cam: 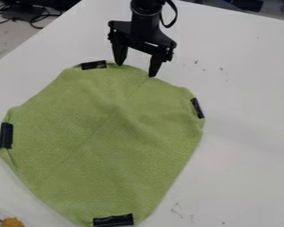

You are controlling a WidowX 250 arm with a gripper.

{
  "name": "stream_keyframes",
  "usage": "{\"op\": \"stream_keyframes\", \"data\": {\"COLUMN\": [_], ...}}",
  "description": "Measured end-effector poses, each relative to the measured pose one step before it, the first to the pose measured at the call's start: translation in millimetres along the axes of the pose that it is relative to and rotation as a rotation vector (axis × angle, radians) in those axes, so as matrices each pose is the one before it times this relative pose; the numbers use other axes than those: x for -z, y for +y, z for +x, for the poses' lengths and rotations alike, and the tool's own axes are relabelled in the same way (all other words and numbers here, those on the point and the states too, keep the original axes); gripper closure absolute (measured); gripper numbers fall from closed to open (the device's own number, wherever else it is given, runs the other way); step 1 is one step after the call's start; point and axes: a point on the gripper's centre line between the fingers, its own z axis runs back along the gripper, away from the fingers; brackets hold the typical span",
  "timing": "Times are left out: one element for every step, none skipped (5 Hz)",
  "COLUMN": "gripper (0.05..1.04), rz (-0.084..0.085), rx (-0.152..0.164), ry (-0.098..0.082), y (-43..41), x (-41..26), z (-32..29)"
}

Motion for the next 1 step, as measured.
{"op": "stream_keyframes", "data": {"gripper": [0.085], "rz": [-0.0060], "rx": [0.0150], "ry": [-0.0026], "y": [-4.35], "x": [-1.08], "z": [0.28]}}
